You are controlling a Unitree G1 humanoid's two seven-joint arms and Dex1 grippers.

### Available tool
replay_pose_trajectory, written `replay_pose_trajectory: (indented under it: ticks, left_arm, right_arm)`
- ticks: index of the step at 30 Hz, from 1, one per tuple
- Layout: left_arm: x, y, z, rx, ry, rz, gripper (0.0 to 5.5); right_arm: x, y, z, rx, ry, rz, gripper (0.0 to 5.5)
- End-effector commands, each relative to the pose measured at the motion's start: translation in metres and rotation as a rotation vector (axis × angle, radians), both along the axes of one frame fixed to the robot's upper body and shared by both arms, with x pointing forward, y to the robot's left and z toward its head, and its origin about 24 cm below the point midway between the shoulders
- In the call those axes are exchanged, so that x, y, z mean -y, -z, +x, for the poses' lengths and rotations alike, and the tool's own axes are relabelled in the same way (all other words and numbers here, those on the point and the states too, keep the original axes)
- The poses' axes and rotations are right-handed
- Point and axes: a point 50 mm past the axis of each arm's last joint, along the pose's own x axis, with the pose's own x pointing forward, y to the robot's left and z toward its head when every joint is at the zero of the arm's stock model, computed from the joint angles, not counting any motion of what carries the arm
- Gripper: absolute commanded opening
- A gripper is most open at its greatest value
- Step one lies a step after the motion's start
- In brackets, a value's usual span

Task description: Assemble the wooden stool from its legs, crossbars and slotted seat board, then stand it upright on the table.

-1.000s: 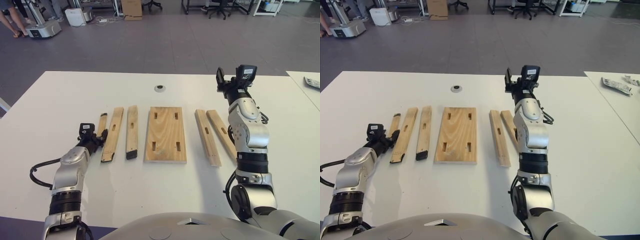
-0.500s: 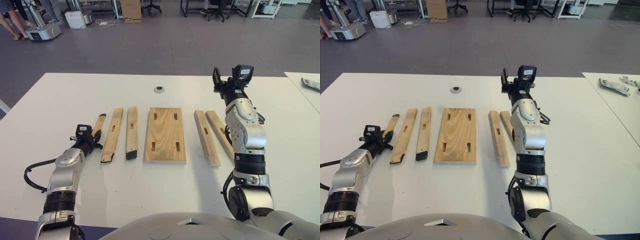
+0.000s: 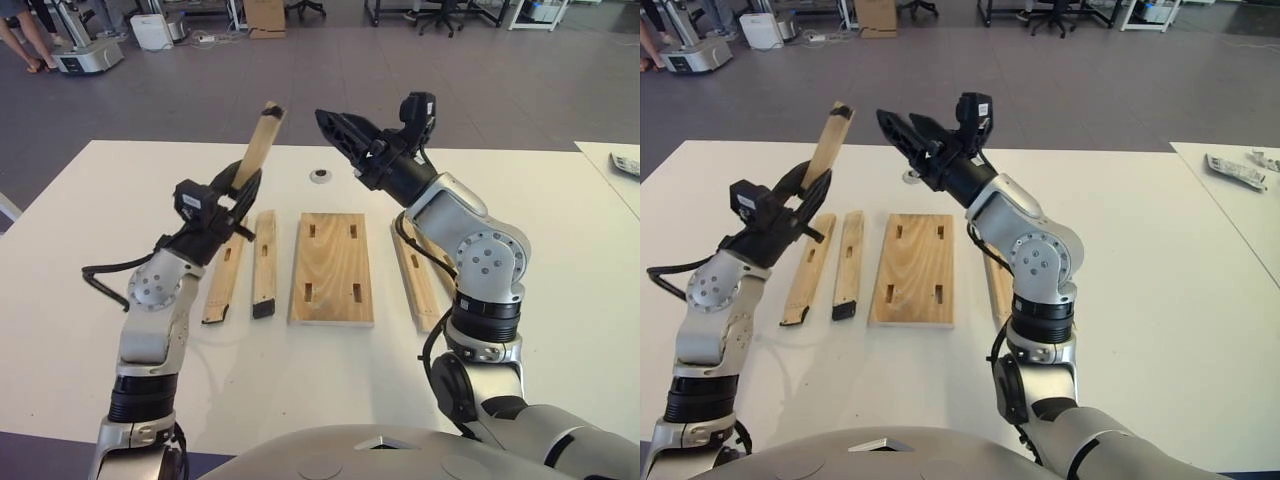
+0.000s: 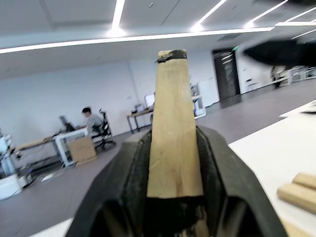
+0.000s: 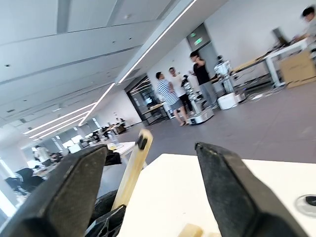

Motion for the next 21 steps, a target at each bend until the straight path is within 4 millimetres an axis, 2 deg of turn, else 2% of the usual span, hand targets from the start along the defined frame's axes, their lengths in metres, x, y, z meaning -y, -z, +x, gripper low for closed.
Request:
replay_pose_trajectory:
  ticks: [1, 6, 21]
  left_arm:
    - [0.021, -0.007, 0.002, 0.008, 0.113, 0.003, 1.28]
    - [0.035, -0.003, 0.002, -0.005, 0.213, 0.009, 1.28]
    - [0.038, -0.003, 0.000, 0.006, 0.224, -0.040, 1.28]
  right_arm:
    - [0.000, -0.009, -0.001, -0.027, -0.037, 0.054, 3.35]
    - [0.002, -0.014, -0.002, -0.056, -0.064, 0.130, 3.35]
    - [0.003, -0.012, 0.000, -0.125, -0.082, 0.169, 0.53]
